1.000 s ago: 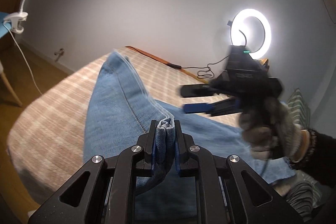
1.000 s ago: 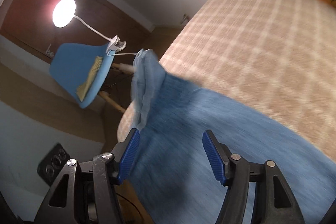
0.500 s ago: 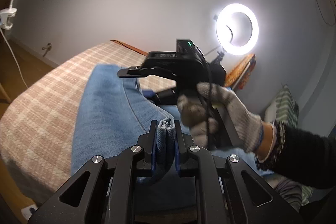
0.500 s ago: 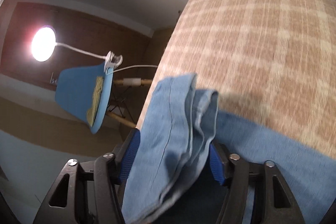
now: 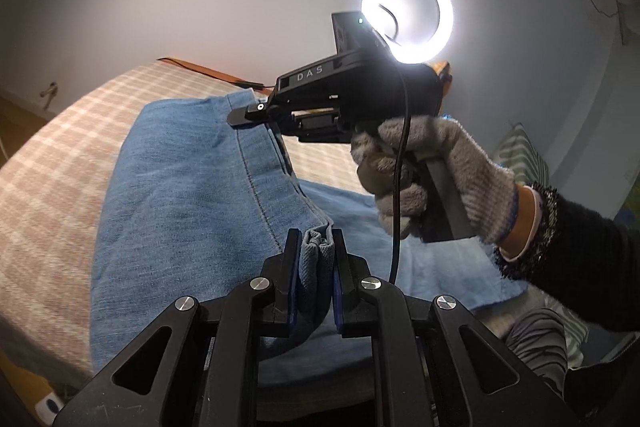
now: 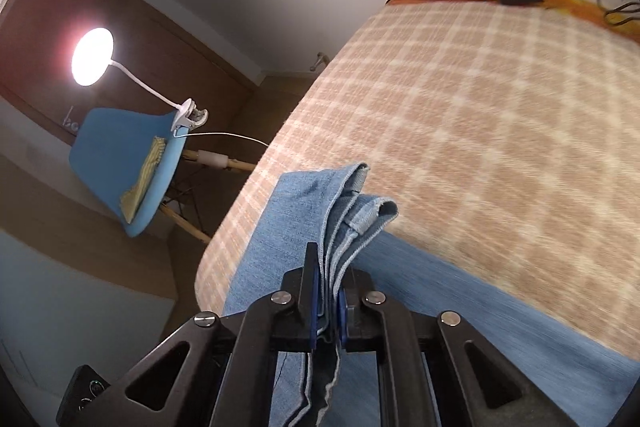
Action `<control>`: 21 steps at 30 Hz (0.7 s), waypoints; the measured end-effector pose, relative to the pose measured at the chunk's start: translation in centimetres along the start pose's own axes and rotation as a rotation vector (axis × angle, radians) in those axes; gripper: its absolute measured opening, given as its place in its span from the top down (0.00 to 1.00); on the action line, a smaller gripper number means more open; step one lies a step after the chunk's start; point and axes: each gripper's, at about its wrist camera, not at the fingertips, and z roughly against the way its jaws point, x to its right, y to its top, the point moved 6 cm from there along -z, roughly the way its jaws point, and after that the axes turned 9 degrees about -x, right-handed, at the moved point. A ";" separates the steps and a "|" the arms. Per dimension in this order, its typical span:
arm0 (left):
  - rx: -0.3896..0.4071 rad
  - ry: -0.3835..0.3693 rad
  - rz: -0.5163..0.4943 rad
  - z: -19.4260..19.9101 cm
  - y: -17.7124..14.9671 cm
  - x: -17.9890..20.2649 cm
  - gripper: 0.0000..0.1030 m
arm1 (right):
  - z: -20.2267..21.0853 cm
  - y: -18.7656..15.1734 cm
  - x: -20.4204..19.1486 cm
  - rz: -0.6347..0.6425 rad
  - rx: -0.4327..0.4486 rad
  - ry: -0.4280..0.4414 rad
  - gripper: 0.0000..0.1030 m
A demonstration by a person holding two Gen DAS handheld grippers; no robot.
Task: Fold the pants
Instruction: 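Grasp the jeans hem with the right tool while the left tool holds the waistband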
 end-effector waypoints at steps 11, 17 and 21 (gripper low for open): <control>-0.052 0.007 -0.080 -0.7 -0.3 3.6 0.89 | 5.0 -2.5 1.7 0.013 0.031 -0.083 0.96; -0.102 0.026 -0.130 -2.3 -0.4 5.5 0.89 | 7.2 -4.1 3.2 0.009 0.039 -0.130 0.96; -0.145 0.058 -0.185 -3.1 -0.8 7.1 0.89 | 8.5 -5.0 4.1 0.012 0.048 -0.160 0.96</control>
